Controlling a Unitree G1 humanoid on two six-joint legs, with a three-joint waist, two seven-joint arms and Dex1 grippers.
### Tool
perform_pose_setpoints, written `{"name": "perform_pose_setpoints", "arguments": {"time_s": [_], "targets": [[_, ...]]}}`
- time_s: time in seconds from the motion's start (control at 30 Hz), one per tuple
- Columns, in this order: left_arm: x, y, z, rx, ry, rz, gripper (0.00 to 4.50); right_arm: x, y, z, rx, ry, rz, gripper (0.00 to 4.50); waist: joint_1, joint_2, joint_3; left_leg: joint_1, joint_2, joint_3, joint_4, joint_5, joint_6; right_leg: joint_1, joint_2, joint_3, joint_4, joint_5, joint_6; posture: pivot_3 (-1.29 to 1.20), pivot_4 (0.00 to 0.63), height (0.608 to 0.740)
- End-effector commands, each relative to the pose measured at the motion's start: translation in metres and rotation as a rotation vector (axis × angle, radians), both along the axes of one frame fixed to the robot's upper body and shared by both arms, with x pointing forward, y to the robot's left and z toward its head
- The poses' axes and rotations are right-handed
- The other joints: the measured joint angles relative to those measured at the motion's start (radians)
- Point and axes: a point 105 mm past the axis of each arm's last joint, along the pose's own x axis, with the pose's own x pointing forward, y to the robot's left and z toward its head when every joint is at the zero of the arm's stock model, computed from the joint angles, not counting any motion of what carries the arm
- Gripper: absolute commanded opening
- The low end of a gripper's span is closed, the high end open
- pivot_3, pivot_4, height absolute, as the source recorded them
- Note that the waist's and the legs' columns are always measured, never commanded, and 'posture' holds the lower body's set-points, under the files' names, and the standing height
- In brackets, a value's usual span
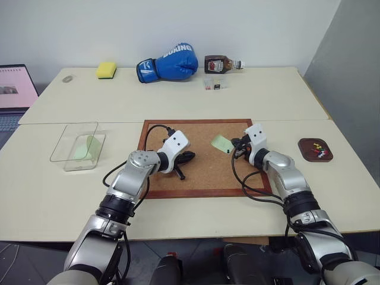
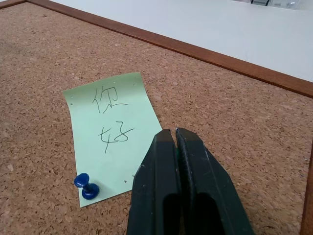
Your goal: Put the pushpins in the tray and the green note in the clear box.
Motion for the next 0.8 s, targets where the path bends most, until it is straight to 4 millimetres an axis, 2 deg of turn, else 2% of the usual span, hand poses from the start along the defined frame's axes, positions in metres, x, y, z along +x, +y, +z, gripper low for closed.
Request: {"name": "perform_pose_setpoints", "arguments": {"time_s": [0.03, 0.37, 0.5, 0.57, 0.67, 0.8], "targets": [[-0.005, 0.008, -0.024, 0.060, 0.074, 0.022, 0.00, -0.003, 0.005, 0.042, 0.059, -0.152, 0.032, 0.03, 0.001, 0.000, 0.000, 0.000, 0.000, 0.000, 0.000, 0.000, 0.000, 0.000, 0.000, 0.000, 0.000, 0.000, 0.000, 0.00, 0.150, 0.740], [-0.007, 0.008, -0.028, 0.060, 0.080, 0.024, 0.00, -0.018, 0.004, 0.068, 0.094, -0.234, 0.037, 0.03, 0.000, 0.000, 0.000, 0.000, 0.000, 0.000, 0.000, 0.000, 0.000, 0.000, 0.000, 0.000, 0.000, 0.000, 0.000, 0.00, 0.150, 0.740], [-0.006, 0.006, -0.026, 0.056, 0.078, 0.024, 0.00, -0.020, -0.009, 0.077, 0.091, -0.258, -0.011, 0.03, 0.001, 0.000, 0.000, 0.000, 0.000, 0.000, 0.000, 0.000, 0.000, 0.000, 0.000, 0.000, 0.000, 0.000, 0.000, 0.00, 0.150, 0.740], [-0.006, 0.007, -0.026, 0.055, 0.077, 0.025, 0.00, -0.017, -0.024, 0.081, 0.072, -0.278, -0.088, 0.03, 0.002, 0.000, 0.000, 0.000, 0.000, 0.000, 0.000, 0.000, 0.000, 0.000, 0.000, 0.000, 0.000, 0.000, 0.000, 0.00, 0.150, 0.740], [-0.007, 0.007, -0.027, 0.053, 0.080, 0.026, 0.00, -0.015, -0.064, 0.086, 0.047, -0.293, -0.280, 0.03, 0.003, 0.000, 0.000, 0.000, 0.000, 0.000, 0.000, 0.000, 0.000, 0.000, 0.000, 0.000, 0.000, 0.000, 0.000, 0.00, 0.150, 0.740], [-0.008, 0.007, -0.028, 0.051, 0.085, 0.026, 0.00, -0.021, -0.119, 0.081, 0.022, -0.257, -0.523, 0.03, 0.004, 0.000, 0.000, 0.000, 0.000, 0.000, 0.000, 0.000, 0.000, 0.000, 0.000, 0.000, -0.001, 0.000, 0.000, 0.00, 0.150, 0.740]]}}
